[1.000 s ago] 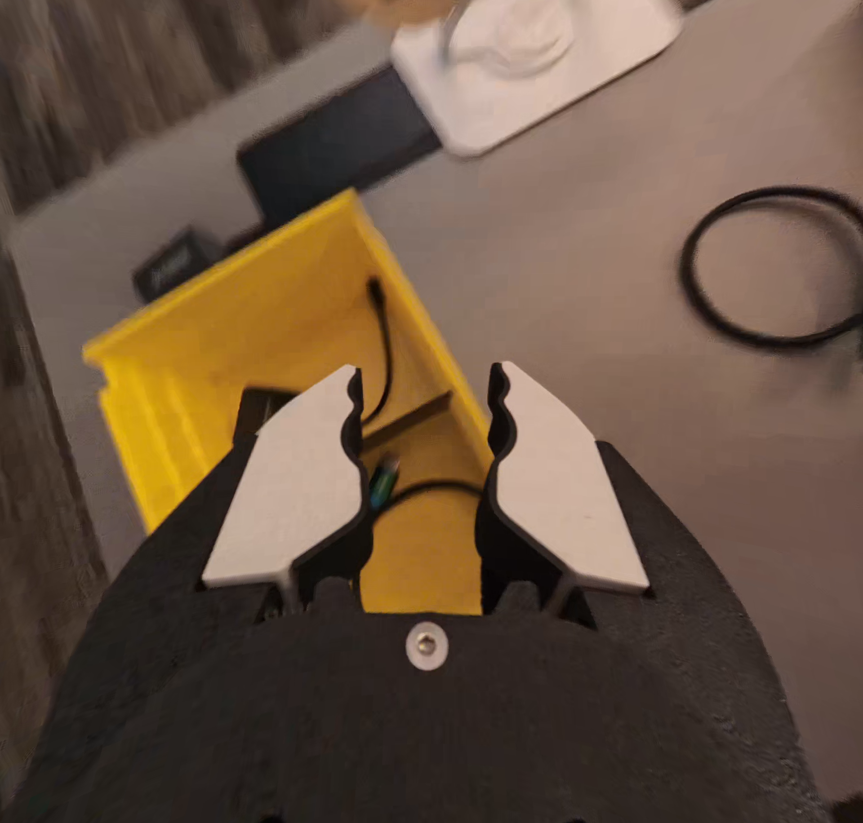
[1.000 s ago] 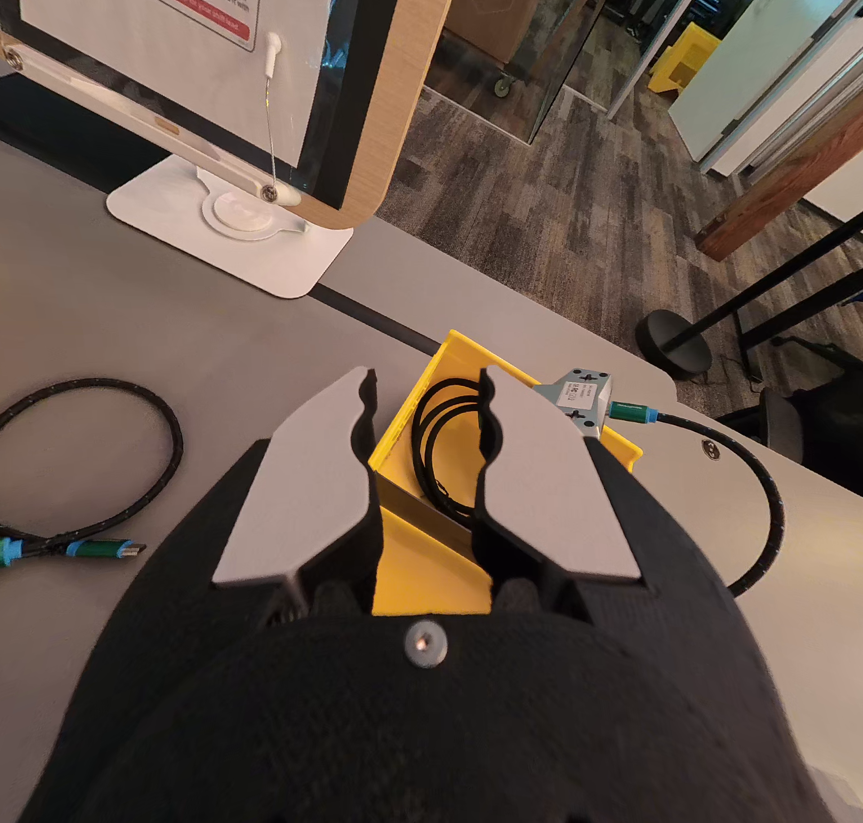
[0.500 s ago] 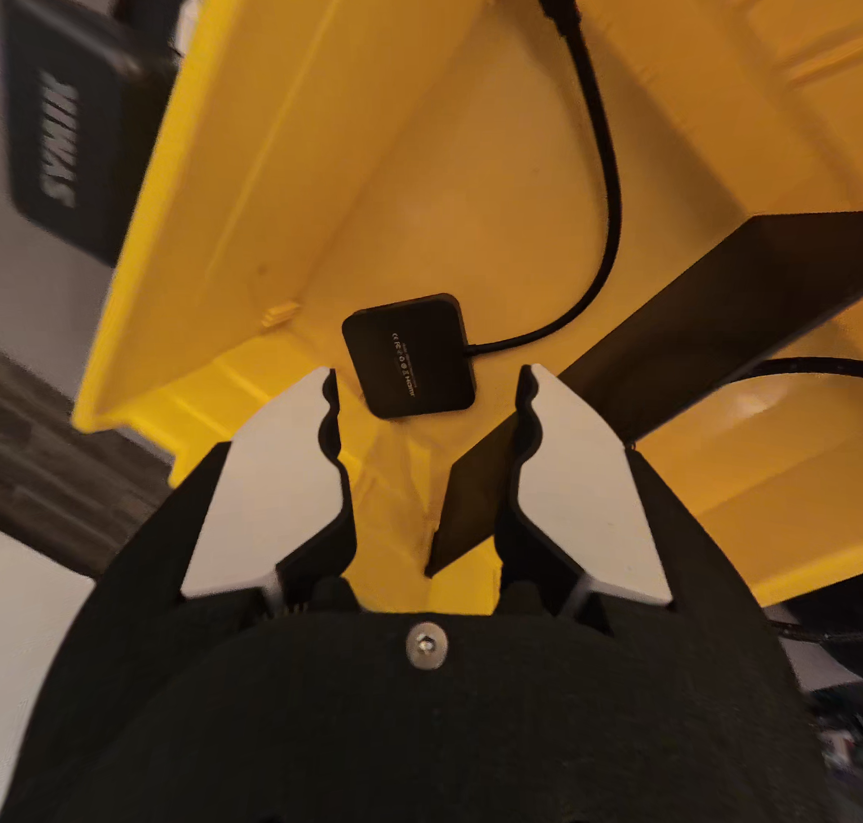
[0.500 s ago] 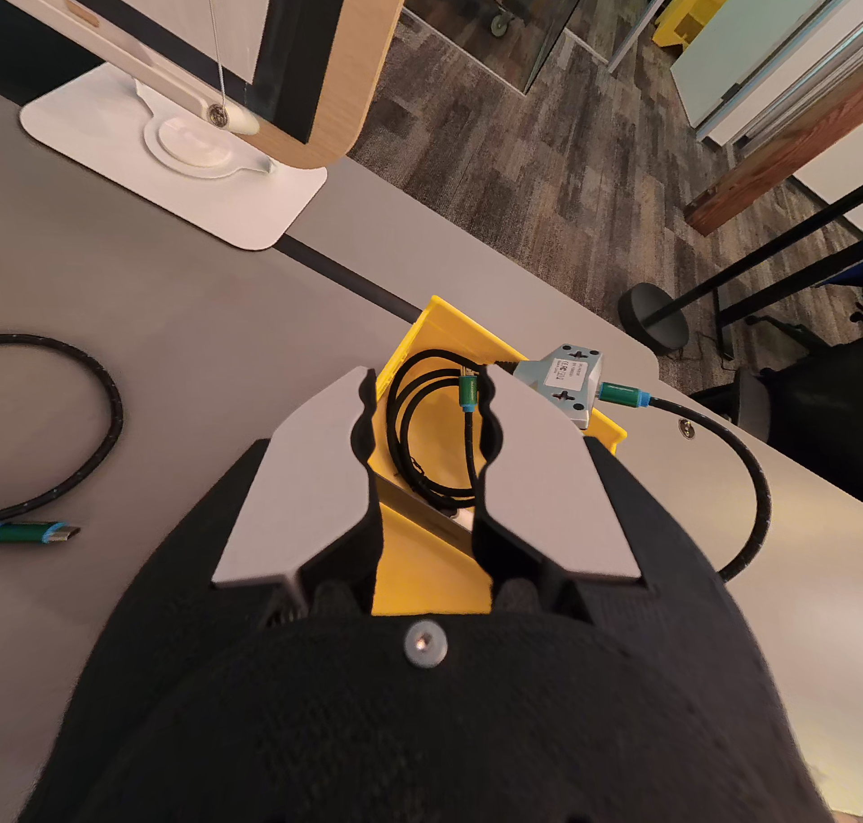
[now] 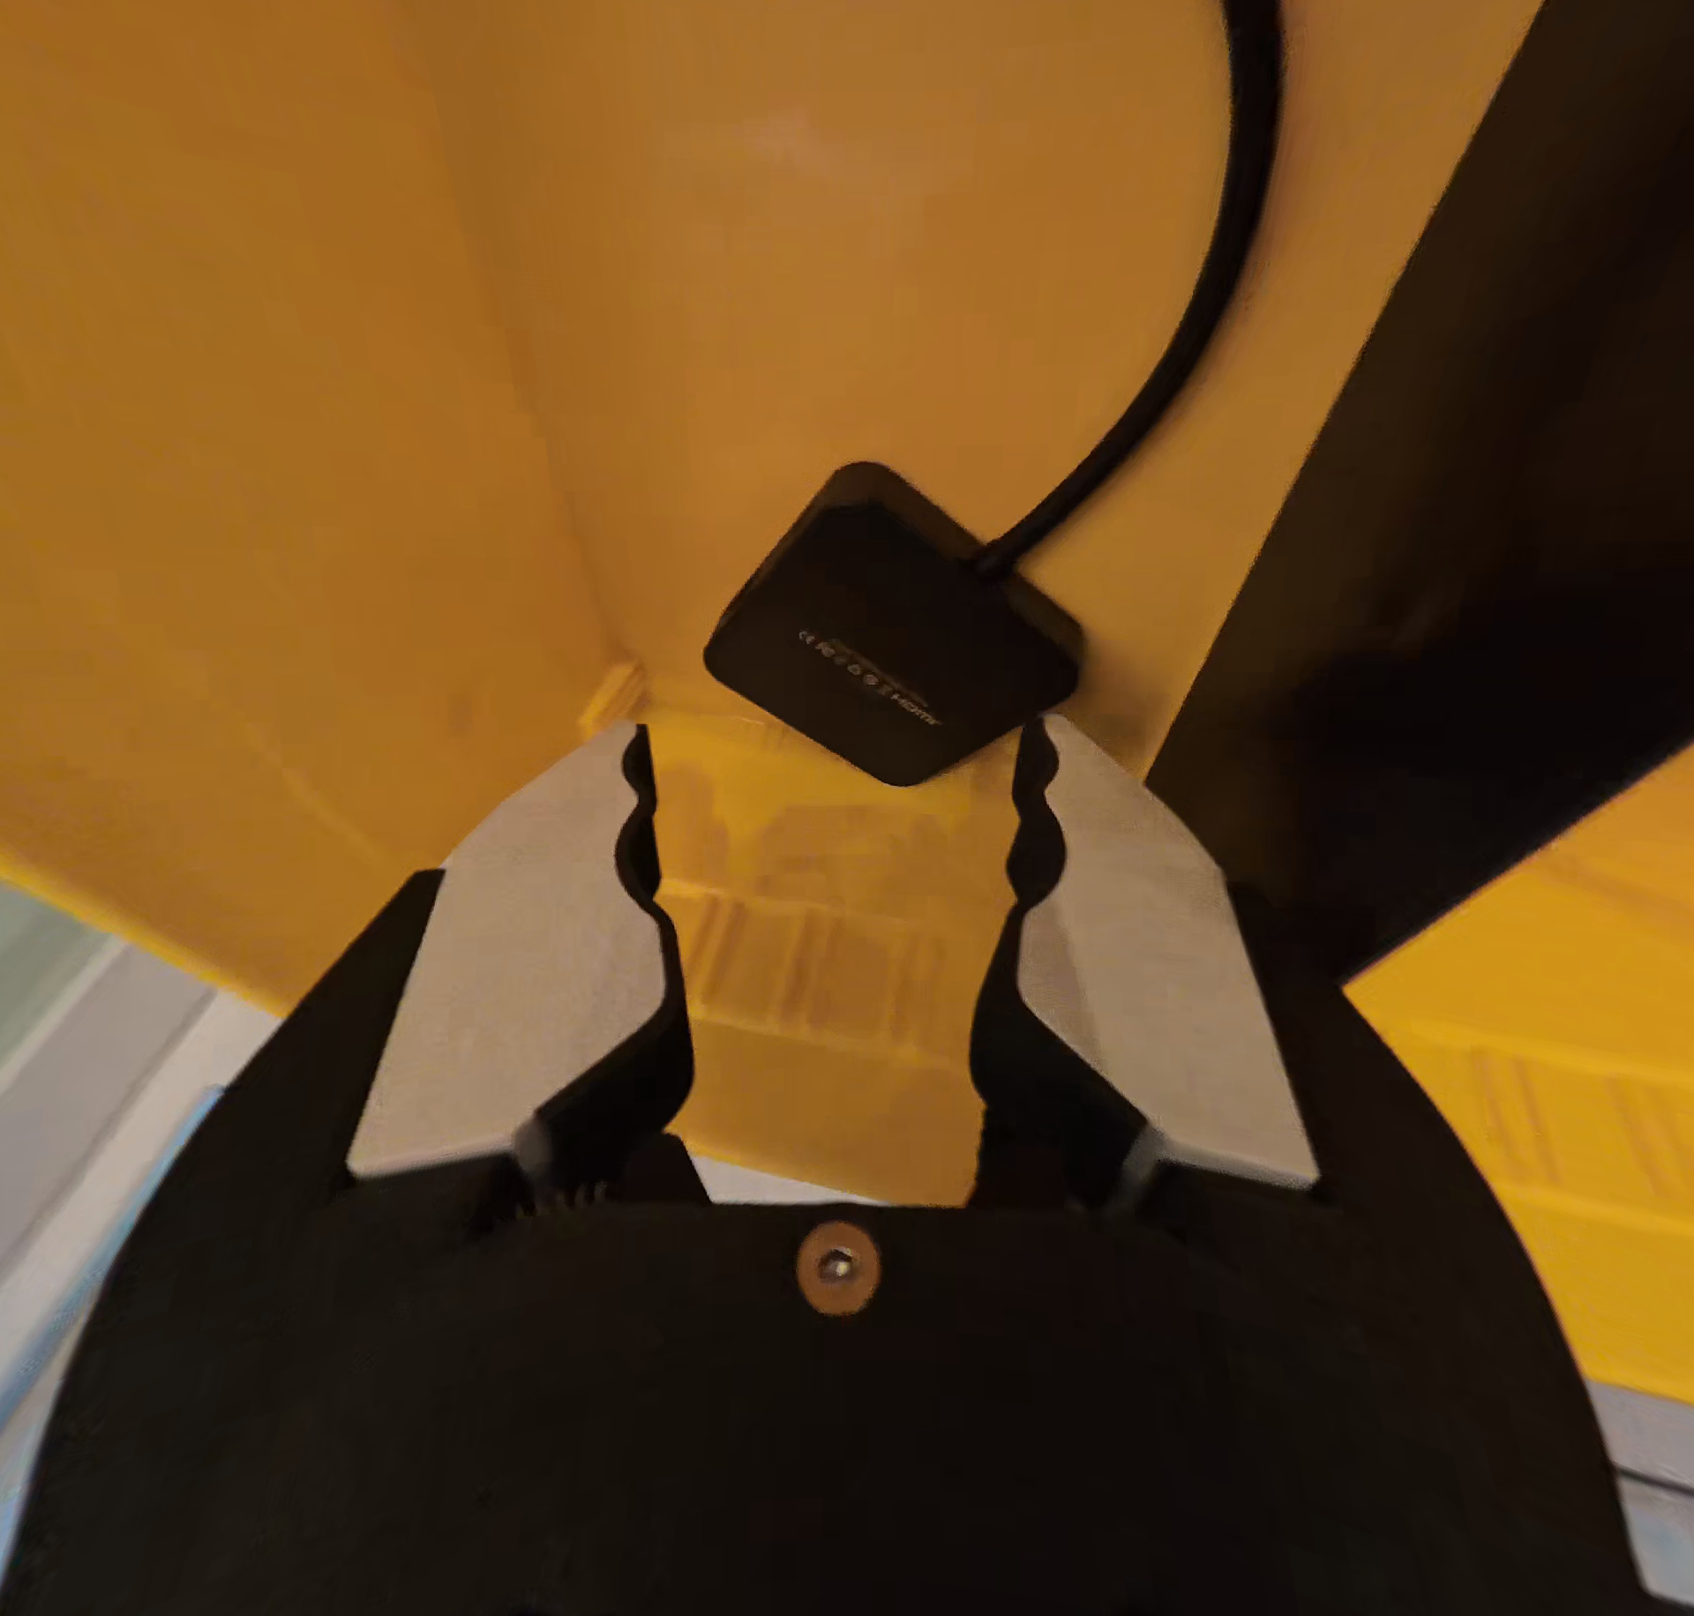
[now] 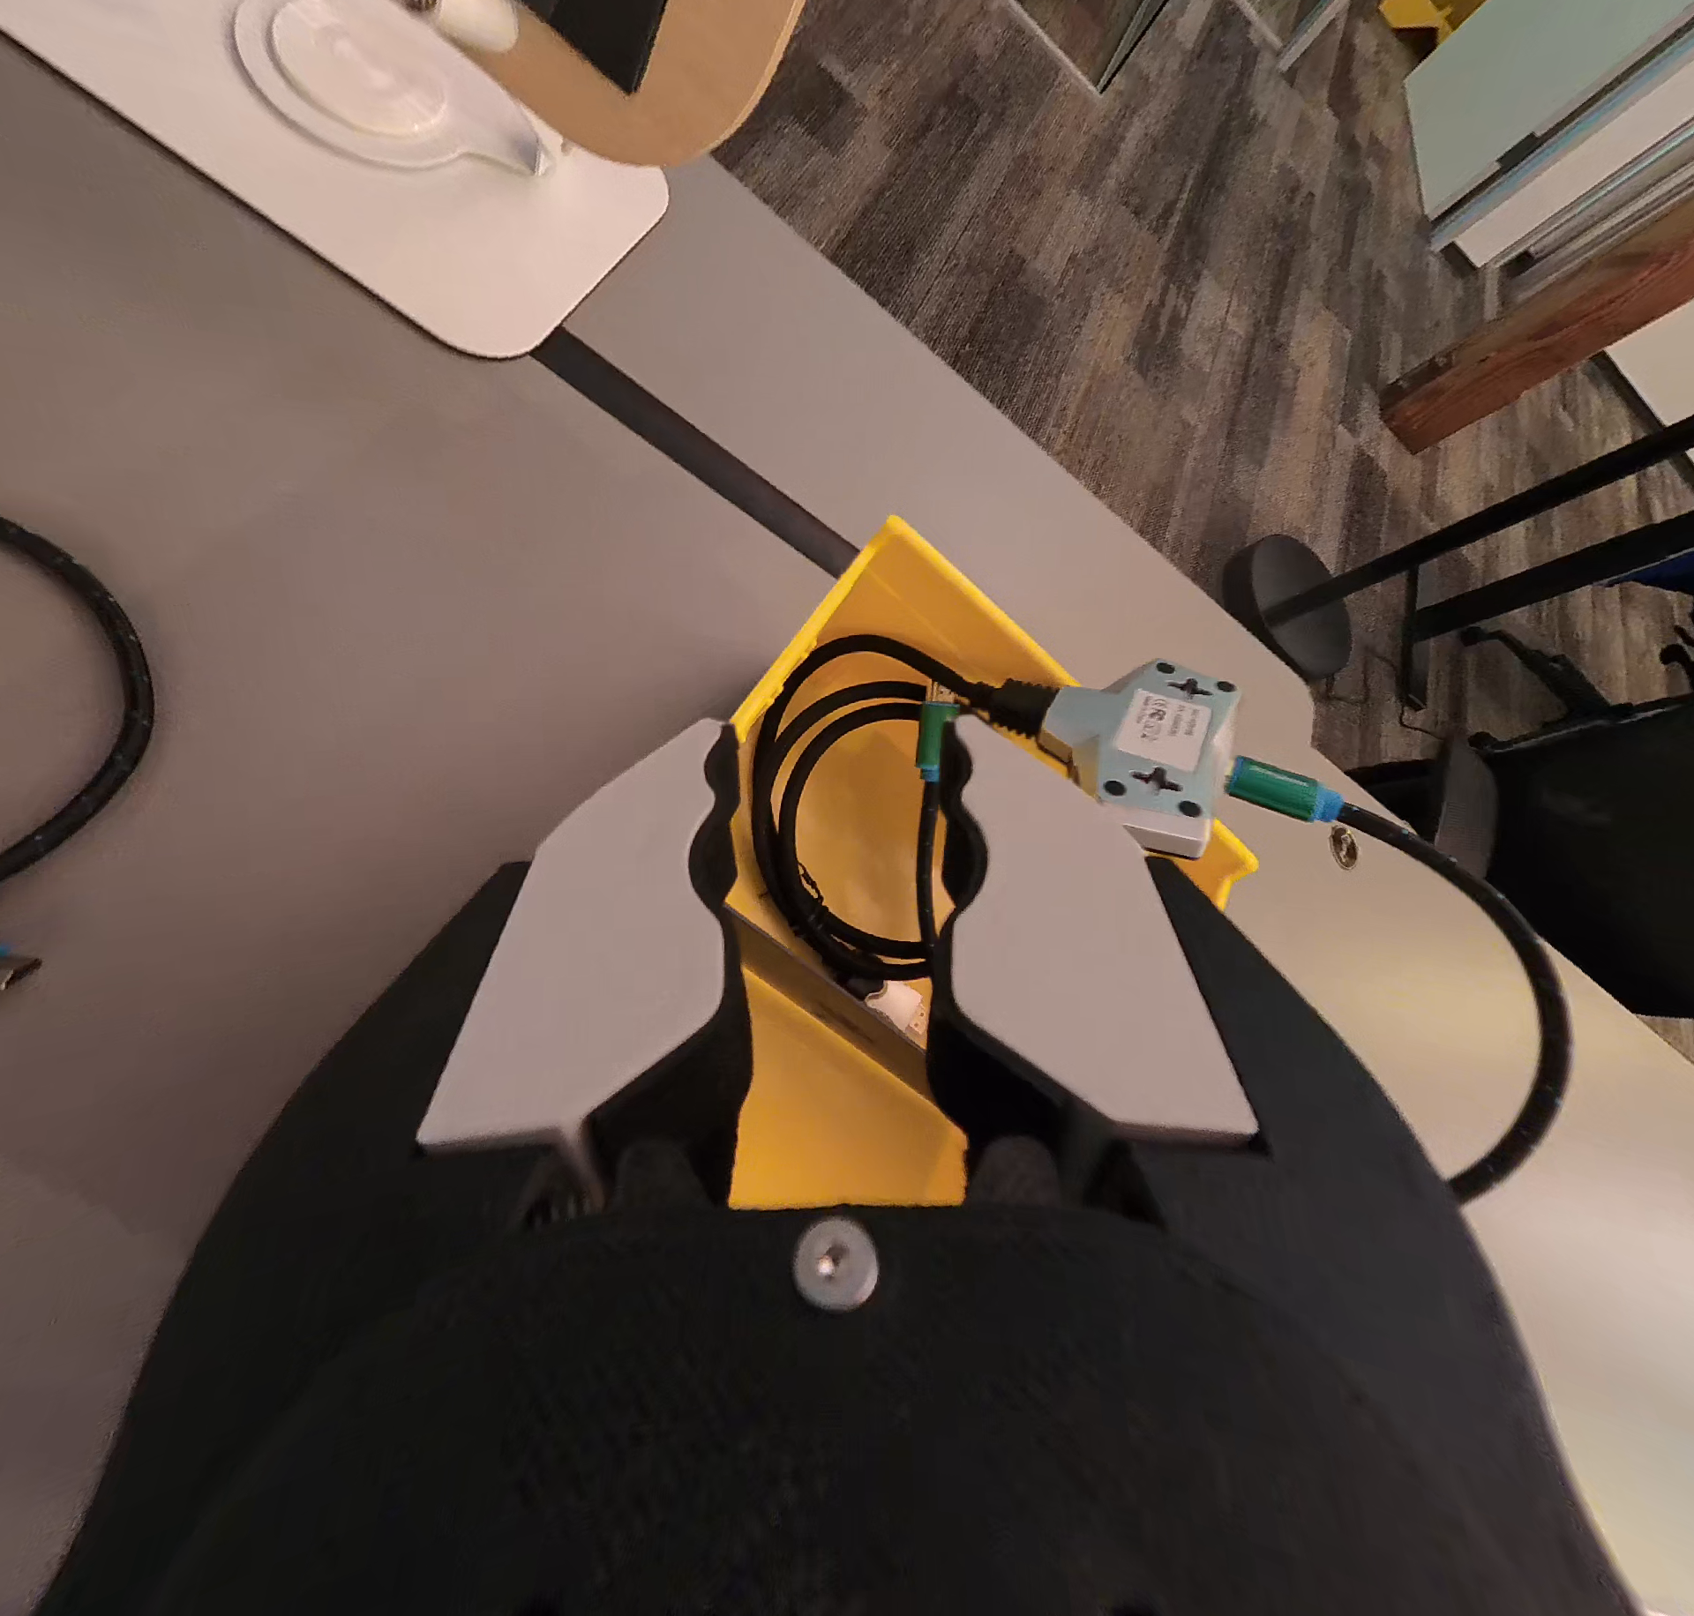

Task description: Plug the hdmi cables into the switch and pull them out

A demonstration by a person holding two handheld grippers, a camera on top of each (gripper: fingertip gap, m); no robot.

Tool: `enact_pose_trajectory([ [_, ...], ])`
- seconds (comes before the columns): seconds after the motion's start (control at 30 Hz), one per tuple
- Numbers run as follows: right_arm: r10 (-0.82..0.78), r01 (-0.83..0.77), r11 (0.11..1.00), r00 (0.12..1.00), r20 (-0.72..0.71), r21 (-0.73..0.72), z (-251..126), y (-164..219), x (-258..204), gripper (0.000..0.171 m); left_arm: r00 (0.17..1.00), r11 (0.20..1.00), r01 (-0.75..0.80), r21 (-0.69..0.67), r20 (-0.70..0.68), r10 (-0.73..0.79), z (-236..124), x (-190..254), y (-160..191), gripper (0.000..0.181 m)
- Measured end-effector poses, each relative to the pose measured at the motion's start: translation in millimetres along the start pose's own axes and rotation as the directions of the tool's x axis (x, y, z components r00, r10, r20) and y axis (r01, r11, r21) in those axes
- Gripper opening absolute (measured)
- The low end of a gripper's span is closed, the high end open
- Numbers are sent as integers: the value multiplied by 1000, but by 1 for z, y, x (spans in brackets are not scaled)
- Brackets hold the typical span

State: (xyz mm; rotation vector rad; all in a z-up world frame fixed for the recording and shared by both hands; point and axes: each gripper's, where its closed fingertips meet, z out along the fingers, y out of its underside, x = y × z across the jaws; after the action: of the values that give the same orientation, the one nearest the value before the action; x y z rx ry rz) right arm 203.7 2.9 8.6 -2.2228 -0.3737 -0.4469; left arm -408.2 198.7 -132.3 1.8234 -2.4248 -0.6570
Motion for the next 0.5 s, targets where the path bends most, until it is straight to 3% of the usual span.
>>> enact_pose_trajectory([
  [0.07, 0, 0, 1000, 1000, 22, -28, 7, 5, -5, 43, 998, 997, -70, -36, -6, 69, 4, -1, 0, 72],
  [0.27, -5, 12, 996, 996, 84, -87, 23, 15, -19, 43, 983, 992, -121, 23, -133, 123, 9, -1, -4, 76],
  [0.4, -36, 45, 993, 996, 83, -106, 25, 18, -22, 43, 955, 994, -15, 107, -293, 46, 7, 9, -16, 69],
  [0.5, -45, 53, 993, 996, 80, -105, 24, 16, -23, 43, 934, 991, 46, 129, -357, 3, 9, 12, -17, 78],
])
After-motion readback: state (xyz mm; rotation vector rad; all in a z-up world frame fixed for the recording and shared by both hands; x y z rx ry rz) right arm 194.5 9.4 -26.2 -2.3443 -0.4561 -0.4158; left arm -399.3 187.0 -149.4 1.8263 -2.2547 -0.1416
